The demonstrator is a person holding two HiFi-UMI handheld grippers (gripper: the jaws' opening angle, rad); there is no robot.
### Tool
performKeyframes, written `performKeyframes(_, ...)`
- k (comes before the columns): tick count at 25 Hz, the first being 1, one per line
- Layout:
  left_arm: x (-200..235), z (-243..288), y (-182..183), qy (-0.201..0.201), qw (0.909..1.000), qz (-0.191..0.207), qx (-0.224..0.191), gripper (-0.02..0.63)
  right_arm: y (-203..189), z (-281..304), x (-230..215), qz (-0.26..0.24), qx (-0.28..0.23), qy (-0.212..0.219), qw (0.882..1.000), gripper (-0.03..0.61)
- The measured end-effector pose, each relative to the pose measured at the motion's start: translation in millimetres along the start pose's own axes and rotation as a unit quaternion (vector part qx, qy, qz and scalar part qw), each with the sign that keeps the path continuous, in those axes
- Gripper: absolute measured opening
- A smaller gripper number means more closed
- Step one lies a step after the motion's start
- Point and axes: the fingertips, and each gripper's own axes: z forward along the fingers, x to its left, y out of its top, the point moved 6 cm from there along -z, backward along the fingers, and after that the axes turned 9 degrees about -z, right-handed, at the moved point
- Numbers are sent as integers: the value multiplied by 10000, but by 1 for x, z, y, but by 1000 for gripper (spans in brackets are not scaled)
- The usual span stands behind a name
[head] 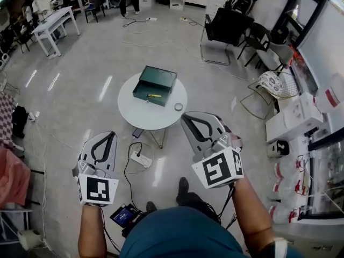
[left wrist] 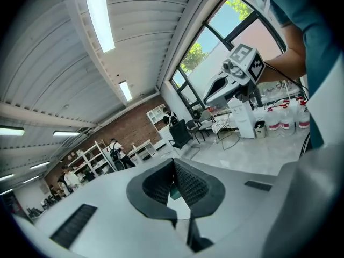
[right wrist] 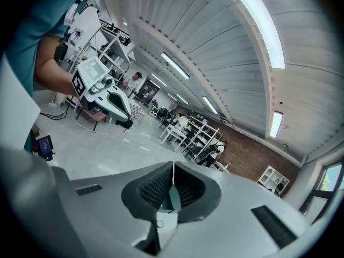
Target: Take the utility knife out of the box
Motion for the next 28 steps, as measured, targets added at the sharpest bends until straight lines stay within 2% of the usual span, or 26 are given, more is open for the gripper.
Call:
performKeyframes(7, -1, 37, 4, 434, 9982, -211, 352, 18, -30, 41, -35, -58, -378, 352, 9986, 38)
performKeyframes(17, -8, 75, 17, 836, 9945, -260, 566, 18, -64, 74, -67, -103, -762, 717, 9945, 38)
performKeyframes(24, -15, 103, 24, 1005, 9913, -309, 796, 18, -87, 89, -88, -81, -974, 858, 9915, 38)
performKeyframes(28, -21, 119, 28, 947, 9913, -376, 837, 18, -105, 94, -99, -20, -954, 858, 9917, 38)
